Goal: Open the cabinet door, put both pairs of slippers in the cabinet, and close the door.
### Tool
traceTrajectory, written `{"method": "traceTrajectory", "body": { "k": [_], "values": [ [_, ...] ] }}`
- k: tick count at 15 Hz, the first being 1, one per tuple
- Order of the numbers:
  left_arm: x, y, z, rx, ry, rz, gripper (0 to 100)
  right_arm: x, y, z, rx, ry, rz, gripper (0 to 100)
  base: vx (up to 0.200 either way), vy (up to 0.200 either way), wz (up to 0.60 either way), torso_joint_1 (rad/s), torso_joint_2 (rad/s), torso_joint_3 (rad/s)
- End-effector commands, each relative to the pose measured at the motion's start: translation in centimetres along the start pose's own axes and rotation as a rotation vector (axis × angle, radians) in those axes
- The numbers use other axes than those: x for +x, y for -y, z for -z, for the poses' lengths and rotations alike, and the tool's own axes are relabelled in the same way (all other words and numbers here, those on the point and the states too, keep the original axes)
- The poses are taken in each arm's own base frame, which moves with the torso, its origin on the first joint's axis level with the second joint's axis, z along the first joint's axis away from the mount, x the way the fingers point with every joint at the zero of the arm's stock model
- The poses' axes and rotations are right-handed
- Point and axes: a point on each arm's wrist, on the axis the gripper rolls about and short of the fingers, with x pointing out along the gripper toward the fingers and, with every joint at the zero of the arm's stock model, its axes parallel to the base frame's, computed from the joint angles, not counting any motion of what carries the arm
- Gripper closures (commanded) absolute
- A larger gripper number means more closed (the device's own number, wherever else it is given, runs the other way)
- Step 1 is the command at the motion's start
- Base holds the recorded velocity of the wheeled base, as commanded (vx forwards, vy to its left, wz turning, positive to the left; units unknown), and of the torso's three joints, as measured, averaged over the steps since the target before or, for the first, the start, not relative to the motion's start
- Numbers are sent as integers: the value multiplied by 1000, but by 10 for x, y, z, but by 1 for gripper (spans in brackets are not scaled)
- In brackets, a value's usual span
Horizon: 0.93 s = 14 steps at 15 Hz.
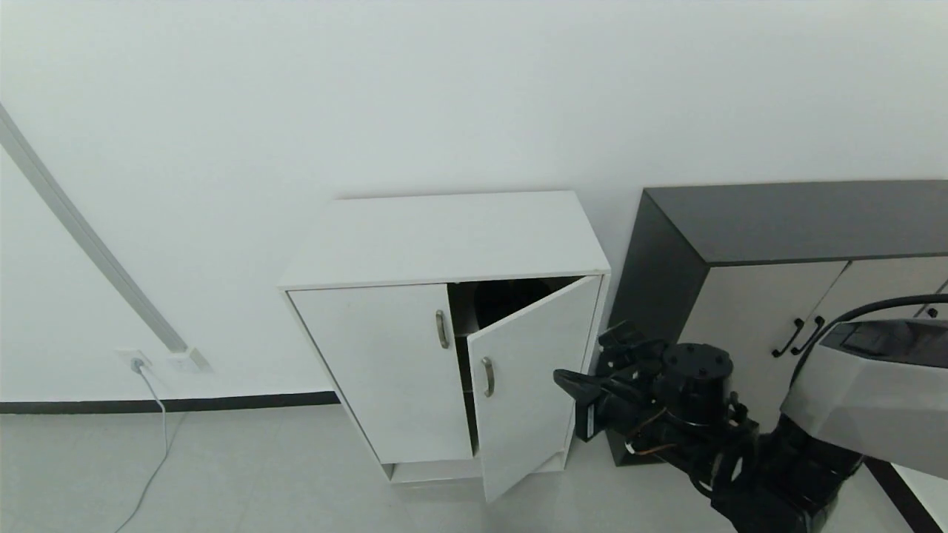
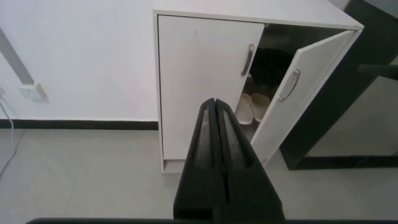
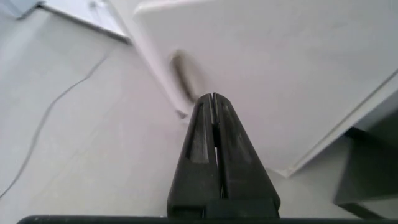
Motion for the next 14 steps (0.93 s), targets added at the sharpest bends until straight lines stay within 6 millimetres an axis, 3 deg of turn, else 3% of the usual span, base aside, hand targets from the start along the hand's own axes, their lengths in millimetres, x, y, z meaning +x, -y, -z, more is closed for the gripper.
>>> {"method": "traceTrajectory", "body": {
  "k": [1, 5, 7, 14],
  "values": [
    [0, 0, 0, 0, -1, -1, 100, -25, -3, 15, 1, -29, -32, 100, 200, 0, 0, -12, -12, 7],
    [0, 0, 0, 0, -1, -1, 100, -32, -3, 27, 3, -58, -29, 100, 200, 0, 0, 8, 7, 5],
    [0, 0, 0, 0, -1, 1, 100, -29, -2, 31, 2, -62, -27, 100, 0, 0, 0, 0, 0, 0],
    [0, 0, 0, -1, -1, 1, 100, 20, 9, 20, 11, -53, 13, 100, 0, 0, 0, 0, 0, 0]
  ]
}}
